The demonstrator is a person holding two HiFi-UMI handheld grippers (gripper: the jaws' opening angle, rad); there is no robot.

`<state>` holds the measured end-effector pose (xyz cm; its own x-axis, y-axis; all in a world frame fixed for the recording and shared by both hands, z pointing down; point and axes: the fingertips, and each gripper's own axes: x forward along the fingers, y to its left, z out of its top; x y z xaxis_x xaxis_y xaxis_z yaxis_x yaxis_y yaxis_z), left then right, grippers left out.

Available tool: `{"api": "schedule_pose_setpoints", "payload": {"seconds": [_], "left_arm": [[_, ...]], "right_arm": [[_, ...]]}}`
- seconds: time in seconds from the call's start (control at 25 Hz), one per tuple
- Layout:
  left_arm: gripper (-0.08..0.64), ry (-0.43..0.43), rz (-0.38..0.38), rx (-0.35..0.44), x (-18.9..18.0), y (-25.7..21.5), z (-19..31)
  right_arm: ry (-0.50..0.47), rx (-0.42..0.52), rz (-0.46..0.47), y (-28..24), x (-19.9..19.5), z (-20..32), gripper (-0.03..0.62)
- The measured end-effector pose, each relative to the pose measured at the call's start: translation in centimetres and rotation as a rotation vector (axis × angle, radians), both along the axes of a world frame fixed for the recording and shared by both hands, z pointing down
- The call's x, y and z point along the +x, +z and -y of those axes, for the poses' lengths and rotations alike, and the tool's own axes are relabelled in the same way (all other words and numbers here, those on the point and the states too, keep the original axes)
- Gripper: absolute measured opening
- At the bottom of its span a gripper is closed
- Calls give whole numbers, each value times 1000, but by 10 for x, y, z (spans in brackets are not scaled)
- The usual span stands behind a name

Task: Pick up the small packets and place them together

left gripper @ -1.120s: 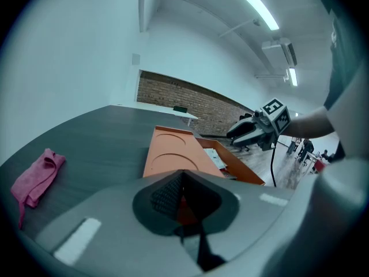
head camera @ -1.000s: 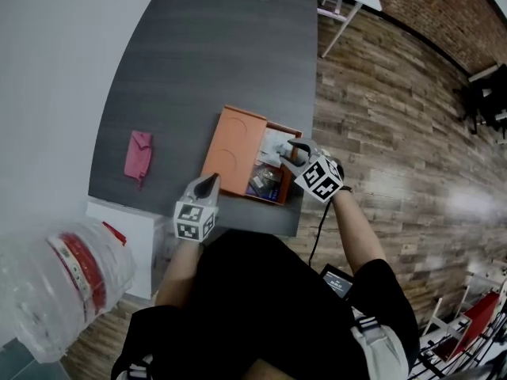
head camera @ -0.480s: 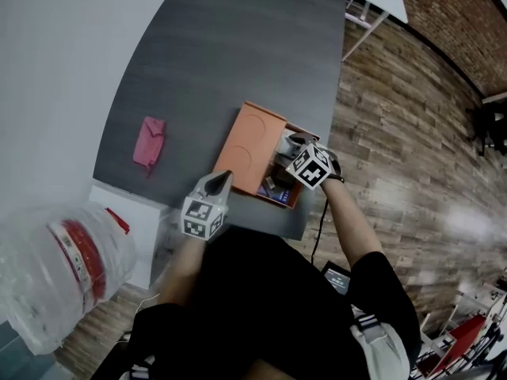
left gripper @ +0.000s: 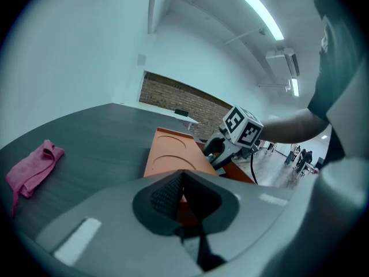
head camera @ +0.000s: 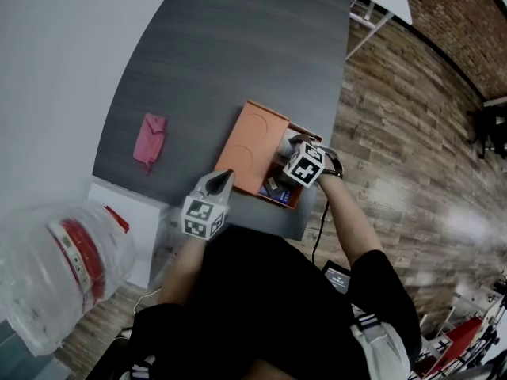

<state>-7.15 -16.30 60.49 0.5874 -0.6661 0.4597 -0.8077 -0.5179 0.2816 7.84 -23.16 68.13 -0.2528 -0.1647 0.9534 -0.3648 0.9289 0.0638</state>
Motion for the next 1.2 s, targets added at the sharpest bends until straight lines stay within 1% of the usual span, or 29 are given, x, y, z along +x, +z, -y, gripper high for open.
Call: {"api": "schedule_pose_setpoints", "payload": {"seconds": [0.12, 0.2, 0.36, 0.76, 0.88, 1.04, 1.2], "left_arm": [[0, 0, 3, -1, 0, 0, 0], [0, 1, 5, 0, 0, 0, 0], [0, 2, 7, 2, -1, 1, 2], [0, 2, 6, 21, 5, -3, 7], [0, -1, 2, 35, 7, -9, 7], [0, -22, -11, 50, 4, -17, 3], [0, -49, -20, 71, -9, -24, -2]], "right_arm": [[-14, -14, 1, -1, 1, -4, 212], [-11, -20, 26, -7, -1, -8, 212], [-20, -1, 53, -25, 0, -16, 209], [-14, 98, 95, -73, 8, -12, 206], [-1, 120, 144, -88, 0, -3, 206], [5, 126, 223, -101, -21, 16, 206], [-19, 137, 237, -102, -43, 35, 206]]}}
